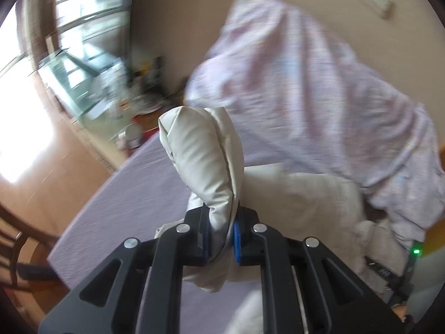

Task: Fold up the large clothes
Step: 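Grasp the other sleeve cuff with the left gripper while the right gripper releases, then fold the held sleeve across the jacket front with the left gripper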

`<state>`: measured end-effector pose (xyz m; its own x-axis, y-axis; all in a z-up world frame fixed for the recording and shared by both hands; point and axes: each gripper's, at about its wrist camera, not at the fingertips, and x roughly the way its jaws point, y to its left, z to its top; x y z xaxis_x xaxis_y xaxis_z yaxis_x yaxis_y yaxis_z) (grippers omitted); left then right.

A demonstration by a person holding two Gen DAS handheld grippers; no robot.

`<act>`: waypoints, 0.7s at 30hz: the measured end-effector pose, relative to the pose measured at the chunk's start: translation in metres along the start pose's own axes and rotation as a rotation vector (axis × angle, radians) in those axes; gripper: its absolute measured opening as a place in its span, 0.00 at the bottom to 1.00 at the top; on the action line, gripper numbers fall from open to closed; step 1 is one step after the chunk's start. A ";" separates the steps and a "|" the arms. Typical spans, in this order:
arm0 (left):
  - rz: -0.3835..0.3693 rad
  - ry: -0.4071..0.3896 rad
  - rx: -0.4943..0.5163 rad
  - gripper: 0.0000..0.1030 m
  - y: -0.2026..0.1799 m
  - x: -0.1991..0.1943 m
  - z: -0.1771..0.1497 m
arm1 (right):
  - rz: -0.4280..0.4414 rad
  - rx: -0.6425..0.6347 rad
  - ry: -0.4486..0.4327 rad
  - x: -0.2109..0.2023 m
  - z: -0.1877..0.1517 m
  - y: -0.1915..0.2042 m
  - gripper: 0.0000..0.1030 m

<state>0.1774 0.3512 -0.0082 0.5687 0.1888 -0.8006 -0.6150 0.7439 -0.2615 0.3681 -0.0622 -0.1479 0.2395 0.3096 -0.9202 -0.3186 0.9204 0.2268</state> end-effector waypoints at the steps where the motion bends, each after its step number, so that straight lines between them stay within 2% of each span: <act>1: -0.032 0.000 0.026 0.12 -0.022 -0.002 0.001 | 0.002 -0.004 -0.004 -0.005 -0.002 -0.003 0.64; 12: -0.181 0.026 0.252 0.12 -0.184 0.004 -0.037 | -0.024 -0.018 -0.055 -0.047 -0.030 -0.042 0.67; 15: -0.236 0.049 0.316 0.12 -0.229 0.008 -0.055 | -0.030 0.001 -0.073 -0.055 -0.035 -0.056 0.67; 21: -0.317 0.128 0.397 0.12 -0.293 0.024 -0.092 | -0.048 0.053 -0.103 -0.075 -0.043 -0.093 0.68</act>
<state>0.3209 0.0787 -0.0005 0.6066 -0.1468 -0.7813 -0.1547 0.9422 -0.2972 0.3402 -0.1814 -0.1141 0.3473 0.2849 -0.8934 -0.2559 0.9454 0.2020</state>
